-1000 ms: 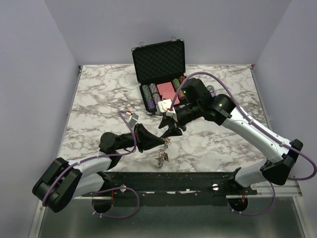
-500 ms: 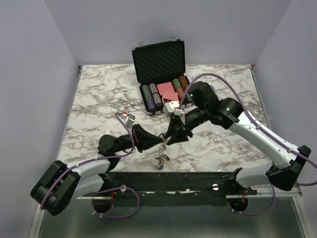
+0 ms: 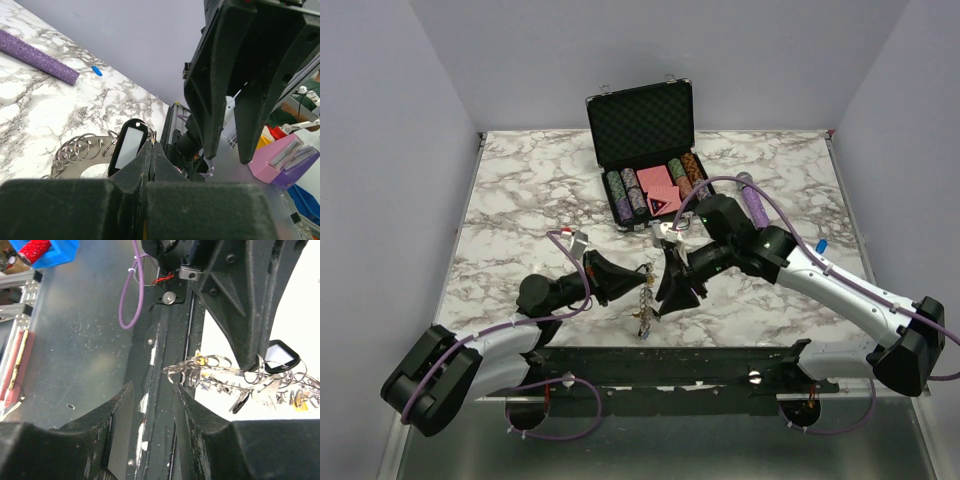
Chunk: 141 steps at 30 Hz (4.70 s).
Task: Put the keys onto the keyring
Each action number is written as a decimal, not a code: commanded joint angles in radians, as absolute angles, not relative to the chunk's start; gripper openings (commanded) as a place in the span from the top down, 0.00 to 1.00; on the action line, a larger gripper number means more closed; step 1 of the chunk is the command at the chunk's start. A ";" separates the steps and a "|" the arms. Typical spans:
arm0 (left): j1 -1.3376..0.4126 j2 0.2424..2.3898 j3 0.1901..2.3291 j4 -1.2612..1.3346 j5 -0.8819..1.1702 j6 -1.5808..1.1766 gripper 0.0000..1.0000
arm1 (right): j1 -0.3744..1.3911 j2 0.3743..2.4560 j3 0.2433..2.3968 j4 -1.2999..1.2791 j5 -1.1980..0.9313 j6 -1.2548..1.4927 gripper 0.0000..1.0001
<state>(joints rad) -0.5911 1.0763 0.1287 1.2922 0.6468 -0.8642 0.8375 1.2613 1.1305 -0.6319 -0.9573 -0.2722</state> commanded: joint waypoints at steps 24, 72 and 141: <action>-0.589 1.009 0.095 1.592 0.603 -0.851 1.00 | 0.836 1.209 0.988 -0.333 -0.703 -0.086 0.48; -0.589 0.965 0.075 1.592 0.572 -0.850 1.00 | 0.838 1.147 0.940 -0.184 -0.693 -0.075 0.49; -0.588 0.865 0.069 1.592 0.413 -0.920 1.00 | 0.916 1.232 0.871 0.110 -0.348 -0.201 0.48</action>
